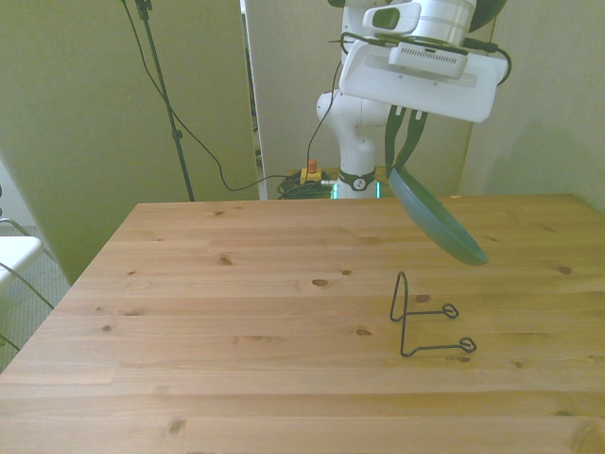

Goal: Load the plate

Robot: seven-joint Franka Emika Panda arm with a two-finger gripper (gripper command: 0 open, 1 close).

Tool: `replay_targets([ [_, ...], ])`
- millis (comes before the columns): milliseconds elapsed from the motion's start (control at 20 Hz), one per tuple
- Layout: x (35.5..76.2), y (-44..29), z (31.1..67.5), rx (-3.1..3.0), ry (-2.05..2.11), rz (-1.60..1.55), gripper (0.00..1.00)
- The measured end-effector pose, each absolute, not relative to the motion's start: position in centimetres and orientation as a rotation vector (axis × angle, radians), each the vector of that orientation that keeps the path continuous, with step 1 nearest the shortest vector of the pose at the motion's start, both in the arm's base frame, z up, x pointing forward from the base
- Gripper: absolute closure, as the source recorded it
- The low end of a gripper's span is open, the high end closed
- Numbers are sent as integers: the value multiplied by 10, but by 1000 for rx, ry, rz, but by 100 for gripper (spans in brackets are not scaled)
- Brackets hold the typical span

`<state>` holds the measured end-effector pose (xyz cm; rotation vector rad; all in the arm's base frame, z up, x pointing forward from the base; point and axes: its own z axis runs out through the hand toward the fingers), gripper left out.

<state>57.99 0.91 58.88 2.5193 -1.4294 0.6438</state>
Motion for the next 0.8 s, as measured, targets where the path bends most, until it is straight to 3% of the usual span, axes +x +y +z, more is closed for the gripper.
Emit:
replay_targets([
  [250, 589, 37, 579, 2379, -1334, 845, 100],
  [800, 604, 73, 495, 2188, -1264, 959, 100],
])
